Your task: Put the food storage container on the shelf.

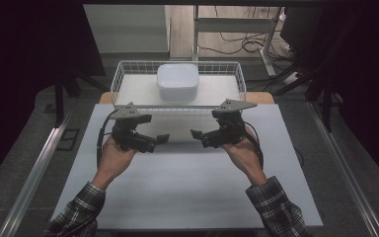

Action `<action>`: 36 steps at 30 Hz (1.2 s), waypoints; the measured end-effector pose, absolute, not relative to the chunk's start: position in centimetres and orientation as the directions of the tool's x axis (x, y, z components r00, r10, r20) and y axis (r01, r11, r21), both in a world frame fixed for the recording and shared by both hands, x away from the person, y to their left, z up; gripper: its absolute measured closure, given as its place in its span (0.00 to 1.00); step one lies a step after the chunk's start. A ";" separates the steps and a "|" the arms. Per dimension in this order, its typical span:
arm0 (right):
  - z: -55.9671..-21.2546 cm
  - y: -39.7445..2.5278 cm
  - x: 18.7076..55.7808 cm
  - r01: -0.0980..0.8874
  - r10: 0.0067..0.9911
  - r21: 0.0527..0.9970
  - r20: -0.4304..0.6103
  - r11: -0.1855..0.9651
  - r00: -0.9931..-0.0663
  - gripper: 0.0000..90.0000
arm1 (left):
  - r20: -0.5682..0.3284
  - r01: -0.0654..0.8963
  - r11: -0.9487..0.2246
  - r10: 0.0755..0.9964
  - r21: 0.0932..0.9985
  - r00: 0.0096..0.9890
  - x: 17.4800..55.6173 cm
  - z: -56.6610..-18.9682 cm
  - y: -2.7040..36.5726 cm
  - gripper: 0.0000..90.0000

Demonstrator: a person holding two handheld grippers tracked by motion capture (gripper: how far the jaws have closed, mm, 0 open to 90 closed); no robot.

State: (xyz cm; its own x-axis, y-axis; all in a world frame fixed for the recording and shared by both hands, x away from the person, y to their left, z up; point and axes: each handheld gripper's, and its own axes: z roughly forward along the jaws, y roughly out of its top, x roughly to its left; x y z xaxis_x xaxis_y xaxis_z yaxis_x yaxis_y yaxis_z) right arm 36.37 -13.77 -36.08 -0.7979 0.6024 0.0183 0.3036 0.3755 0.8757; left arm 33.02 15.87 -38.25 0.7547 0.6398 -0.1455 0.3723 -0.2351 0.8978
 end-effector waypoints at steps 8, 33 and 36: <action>-37.1 -14.0 35.6 0.304 0.604 0.871 0.010 0.387 -0.797 0.00 | -0.152 0.381 -0.248 0.626 0.891 0.764 32.5 -39.5 15.7 0.02; -41.1 -16.4 33.0 0.315 0.652 0.871 -0.009 0.378 -0.758 0.00 | -0.183 0.418 -0.220 0.656 0.881 0.732 30.1 -43.8 16.4 0.03; -41.7 -16.9 32.9 0.314 0.664 0.859 -0.039 0.404 -0.746 0.00 | -0.191 0.421 -0.203 0.665 0.884 0.722 29.6 -44.7 16.7 0.03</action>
State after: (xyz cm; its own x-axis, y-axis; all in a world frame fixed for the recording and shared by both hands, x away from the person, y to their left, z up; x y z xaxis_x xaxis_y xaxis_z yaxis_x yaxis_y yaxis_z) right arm 32.90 -16.86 -41.66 -0.7464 0.6643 -0.0394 0.3140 0.4039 0.8592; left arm 29.59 16.73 -44.71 0.7216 0.6654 -0.1911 0.4211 -0.2027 0.8841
